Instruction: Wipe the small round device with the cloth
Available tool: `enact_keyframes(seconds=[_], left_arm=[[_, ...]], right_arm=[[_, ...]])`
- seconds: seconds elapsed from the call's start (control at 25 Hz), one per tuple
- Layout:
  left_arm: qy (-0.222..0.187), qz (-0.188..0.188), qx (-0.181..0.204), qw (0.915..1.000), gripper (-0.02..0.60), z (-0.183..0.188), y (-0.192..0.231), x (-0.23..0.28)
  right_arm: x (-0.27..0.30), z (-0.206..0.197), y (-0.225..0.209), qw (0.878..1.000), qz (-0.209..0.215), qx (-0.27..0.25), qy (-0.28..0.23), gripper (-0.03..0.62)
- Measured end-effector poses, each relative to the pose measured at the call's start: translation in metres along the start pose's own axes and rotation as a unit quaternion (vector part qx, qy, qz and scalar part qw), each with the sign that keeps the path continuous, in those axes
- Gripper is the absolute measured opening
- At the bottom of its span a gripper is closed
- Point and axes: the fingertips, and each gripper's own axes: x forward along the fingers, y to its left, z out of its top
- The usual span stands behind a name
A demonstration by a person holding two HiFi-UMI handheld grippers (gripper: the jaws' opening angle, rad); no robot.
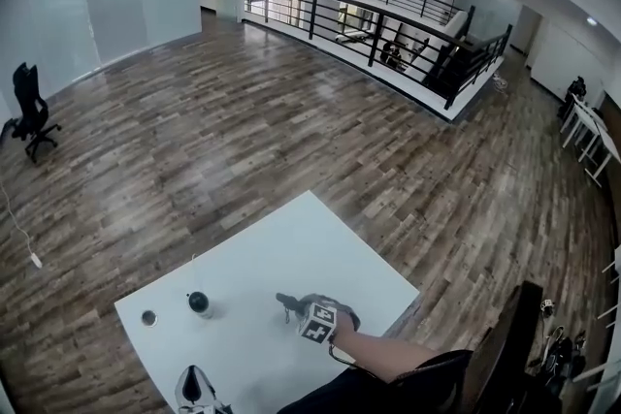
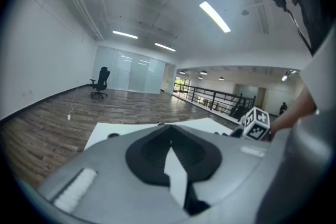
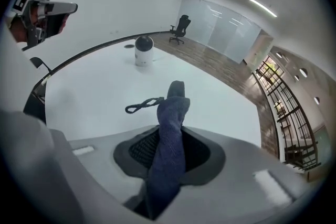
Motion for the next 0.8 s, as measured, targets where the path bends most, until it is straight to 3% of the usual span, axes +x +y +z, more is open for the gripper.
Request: enact_keyframes(seconds=[0.12,0.24,0.36,0.48,0.64,0.72,0.8], left_arm=[[-0.003,-0.006,0.002,1.0,0.008,0.003,-0.008,0.006],[-0.004,-0.004,0.008,1.0,0.008,0.011,-0.014,0.009],[0.002,0.005,0.022,0.9997,0.008,0.024,-0.018,0.008],[-0.001,0.017,0.029,0.9994,0.008,0.036,-0.021,0.005],[-0.021,0.018,0.038,0.9989,0.008,0.054,-0.03,0.013],[-0.032,0.021,0.043,0.9983,0.008,0.065,-0.04,0.016],[-0.044,0.03,0.047,0.9975,0.008,0.077,-0.047,0.015]], right_arm=[[0.01,-0.015,0.0,0.999,0.019,-0.001,0.027,0.104],[0.018,-0.037,0.015,0.995,0.07,-0.004,0.076,0.116],[0.021,-0.043,0.042,0.989,0.124,0.006,0.083,0.2],[0.003,-0.02,0.05,0.99,0.138,0.008,0.028,0.232],[-0.037,0.028,0.035,0.987,0.139,0.011,-0.085,0.233],[-0.065,0.058,0.022,0.976,0.139,0.026,-0.164,0.233],[-0.096,0.091,0.015,0.957,0.143,0.047,-0.248,0.233]])
